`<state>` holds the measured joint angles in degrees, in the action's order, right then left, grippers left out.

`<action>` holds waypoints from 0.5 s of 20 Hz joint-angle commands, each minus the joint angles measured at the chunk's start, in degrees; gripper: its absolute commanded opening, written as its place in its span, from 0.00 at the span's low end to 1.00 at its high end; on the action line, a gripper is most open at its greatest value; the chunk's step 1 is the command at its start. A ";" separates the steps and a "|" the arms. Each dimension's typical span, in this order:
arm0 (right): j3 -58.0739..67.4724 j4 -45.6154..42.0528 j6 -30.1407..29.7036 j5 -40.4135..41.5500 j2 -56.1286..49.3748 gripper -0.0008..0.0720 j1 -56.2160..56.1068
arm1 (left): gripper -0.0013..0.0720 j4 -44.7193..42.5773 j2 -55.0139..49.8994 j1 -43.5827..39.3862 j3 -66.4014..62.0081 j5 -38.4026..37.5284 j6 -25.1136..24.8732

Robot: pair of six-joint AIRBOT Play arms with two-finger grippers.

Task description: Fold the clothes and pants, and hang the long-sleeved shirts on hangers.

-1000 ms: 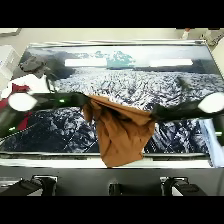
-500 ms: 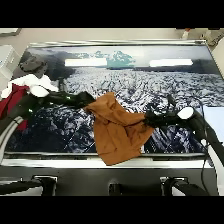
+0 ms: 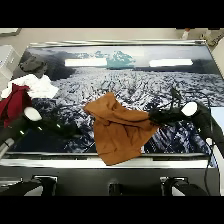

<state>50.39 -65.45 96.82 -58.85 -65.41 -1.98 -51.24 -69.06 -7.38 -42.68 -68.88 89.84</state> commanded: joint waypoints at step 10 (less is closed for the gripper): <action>0.22 -5.49 2.91 -5.95 0.11 0.06 -0.02 | 0.52 28.52 -4.52 -28.70 13.07 33.55 -1.49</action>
<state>50.57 -70.98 98.80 -64.14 -65.32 -1.98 -29.85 -71.81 -31.20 -30.13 -43.88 88.66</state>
